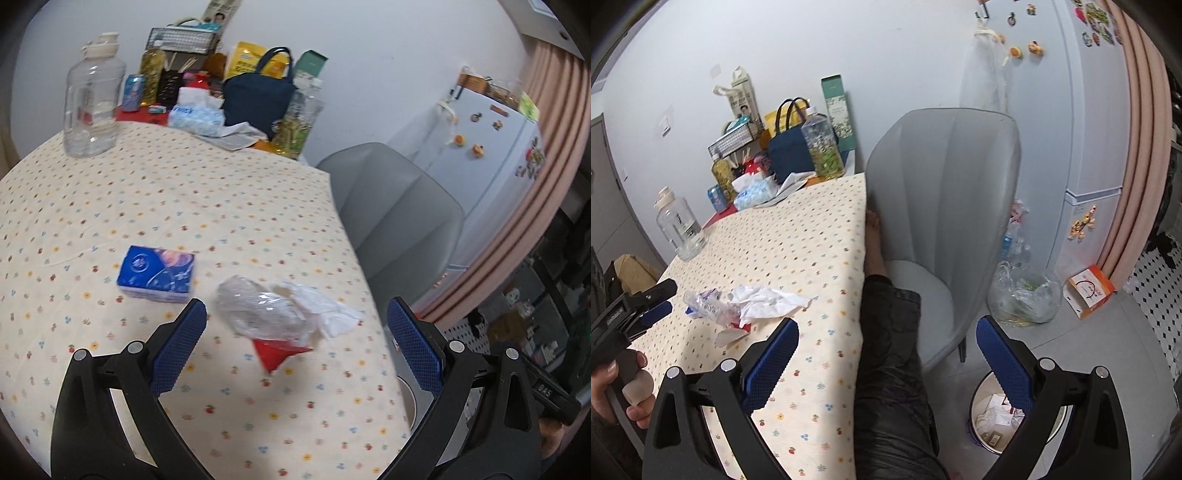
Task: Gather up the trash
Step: 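Grasp the clear plastic bag with the left gripper while the right grasps white tissue, then carry the plastic bag in the left gripper and tissue in the right to the wastebasket, then open both grippers over the wastebasket to drop the tissue and plastic bag, then move both tools back over the table toward the red paper and tissue pack, then grasp the red-and-white paper piece with the right gripper, then grasp the blue Vinda tissue pack with the left gripper while the right holds the red paper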
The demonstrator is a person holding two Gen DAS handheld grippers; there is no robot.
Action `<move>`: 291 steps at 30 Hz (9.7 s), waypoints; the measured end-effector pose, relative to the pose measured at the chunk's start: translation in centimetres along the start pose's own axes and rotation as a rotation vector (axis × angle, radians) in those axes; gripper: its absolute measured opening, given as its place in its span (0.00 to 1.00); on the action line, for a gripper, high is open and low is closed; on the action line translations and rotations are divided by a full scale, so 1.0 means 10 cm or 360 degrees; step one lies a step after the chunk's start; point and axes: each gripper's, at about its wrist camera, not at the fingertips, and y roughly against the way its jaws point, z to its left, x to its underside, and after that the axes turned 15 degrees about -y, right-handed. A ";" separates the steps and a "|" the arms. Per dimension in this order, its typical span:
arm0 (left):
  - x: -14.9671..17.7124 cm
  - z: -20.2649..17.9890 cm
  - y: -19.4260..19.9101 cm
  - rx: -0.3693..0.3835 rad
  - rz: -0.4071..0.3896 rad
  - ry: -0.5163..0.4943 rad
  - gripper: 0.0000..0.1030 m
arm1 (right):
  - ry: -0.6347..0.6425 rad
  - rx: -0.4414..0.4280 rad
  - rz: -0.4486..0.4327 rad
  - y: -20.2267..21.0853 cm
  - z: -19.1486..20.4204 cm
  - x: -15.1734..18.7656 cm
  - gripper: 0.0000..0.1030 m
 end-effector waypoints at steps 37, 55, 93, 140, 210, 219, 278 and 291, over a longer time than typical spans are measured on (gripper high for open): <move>0.11 0.72 0.39 -0.0147 -0.0150 0.0214 0.20 | 0.0237 -0.0288 0.0430 -1.06 1.18 0.43 0.77; 0.21 0.78 0.43 -0.0199 -0.0108 0.0234 0.20 | 0.0283 -0.0324 0.0502 -1.16 1.20 0.54 0.05; -0.10 -0.94 -0.22 0.0159 -0.0008 -0.0218 0.20 | -0.0209 -0.0054 0.0199 -0.43 -0.79 -0.05 0.04; 0.32 -2.78 -1.58 0.0419 0.0442 -0.0667 0.20 | -0.0751 0.0157 0.0263 -0.58 -2.82 0.31 0.58; -0.01 -0.18 -0.11 0.0043 -0.0007 0.0049 0.94 | -0.0052 -0.0060 0.0234 -0.53 0.08 0.08 0.92; 0.15 0.37 0.20 -0.0081 -0.0033 0.0146 0.94 | 0.0136 -0.0136 0.0297 -0.61 0.85 0.29 0.92; 0.14 1.12 -0.01 -0.0367 0.0209 0.0087 0.94 | 0.0524 -0.0241 0.0537 -1.48 1.90 0.67 0.03; 0.10 0.90 -0.59 -0.0390 0.0333 -0.0010 0.94 | 0.0436 -0.0196 0.0442 -1.31 1.50 0.44 0.02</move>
